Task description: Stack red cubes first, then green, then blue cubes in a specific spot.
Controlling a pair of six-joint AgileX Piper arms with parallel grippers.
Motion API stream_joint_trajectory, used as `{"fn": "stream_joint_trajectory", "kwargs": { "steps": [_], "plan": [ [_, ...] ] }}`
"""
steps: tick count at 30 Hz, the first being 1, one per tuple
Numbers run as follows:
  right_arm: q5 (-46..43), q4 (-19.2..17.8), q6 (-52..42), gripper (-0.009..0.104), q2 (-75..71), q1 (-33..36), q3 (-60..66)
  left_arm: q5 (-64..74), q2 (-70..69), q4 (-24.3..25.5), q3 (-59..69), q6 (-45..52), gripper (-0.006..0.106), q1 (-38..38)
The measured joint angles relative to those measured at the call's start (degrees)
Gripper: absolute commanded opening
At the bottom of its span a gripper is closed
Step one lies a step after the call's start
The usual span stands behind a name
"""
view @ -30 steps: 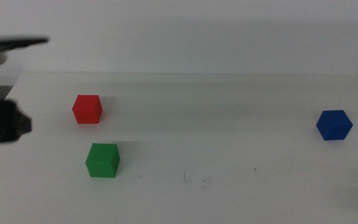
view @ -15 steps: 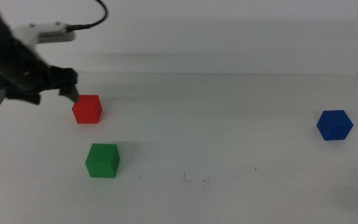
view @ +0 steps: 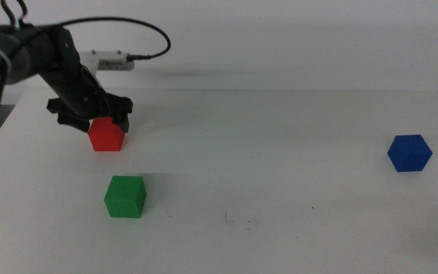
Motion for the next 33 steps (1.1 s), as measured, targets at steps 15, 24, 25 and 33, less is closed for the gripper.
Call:
{"fn": "stream_joint_trajectory", "kwargs": {
  "steps": [15, 24, 25, 33],
  "plan": [
    [0.0, 0.0, 0.0, 0.086, 0.0, 0.0, 0.0, -3.6, 1.6, 2.2, 0.9, -3.4, -0.002, -1.3],
    [0.0, 0.0, 0.0, 0.086, 0.0, 0.0, 0.0, -4.7, -16.8, 14.3, 16.1, -39.5, -0.002, -24.2],
    [0.0, 0.0, 0.0, 0.086, 0.0, 0.0, 0.0, -4.1, -16.9, 15.1, 16.3, -42.2, -0.002, -26.8],
    [0.0, 0.0, 0.0, 0.086, 0.0, 0.0, 0.0, -3.6, -11.0, 25.6, 14.9, -61.0, -0.002, -40.9]
  ]
}}
